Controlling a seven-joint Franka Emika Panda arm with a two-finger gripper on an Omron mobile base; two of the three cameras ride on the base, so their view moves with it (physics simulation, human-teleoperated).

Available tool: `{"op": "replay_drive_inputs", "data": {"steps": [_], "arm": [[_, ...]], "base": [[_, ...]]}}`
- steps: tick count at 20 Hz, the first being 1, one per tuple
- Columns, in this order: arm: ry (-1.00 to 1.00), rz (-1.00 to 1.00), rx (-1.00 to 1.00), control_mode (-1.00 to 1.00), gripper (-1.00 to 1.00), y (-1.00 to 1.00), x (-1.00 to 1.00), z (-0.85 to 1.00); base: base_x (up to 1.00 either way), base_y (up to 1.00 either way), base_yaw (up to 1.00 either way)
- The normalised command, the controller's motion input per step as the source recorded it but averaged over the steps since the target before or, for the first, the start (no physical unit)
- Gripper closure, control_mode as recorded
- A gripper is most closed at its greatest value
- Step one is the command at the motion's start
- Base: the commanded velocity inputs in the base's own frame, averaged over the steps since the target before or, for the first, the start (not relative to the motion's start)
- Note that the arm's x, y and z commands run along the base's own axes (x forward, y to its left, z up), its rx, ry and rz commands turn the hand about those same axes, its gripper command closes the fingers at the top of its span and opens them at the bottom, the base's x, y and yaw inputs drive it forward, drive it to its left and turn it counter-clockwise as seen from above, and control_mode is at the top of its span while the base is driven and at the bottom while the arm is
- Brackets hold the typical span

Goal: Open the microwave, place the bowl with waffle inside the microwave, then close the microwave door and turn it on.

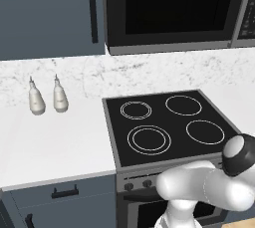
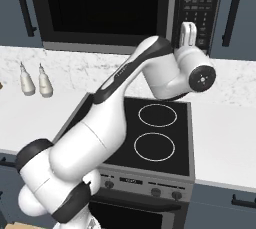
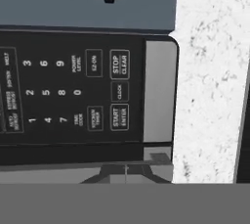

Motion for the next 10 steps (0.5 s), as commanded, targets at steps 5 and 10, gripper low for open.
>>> {"op": "replay_drive_inputs", "data": {"steps": [5,10], "arm": [[0.01,0.0,0.0,-1.0,1.0,0.0,0.35,0.0],[0.0,0.0,0.0,-1.0,1.0,0.0,0.4,-0.06]], "base": [[0.0,0.0,0.0],[0.0,0.0,0.0]]}}
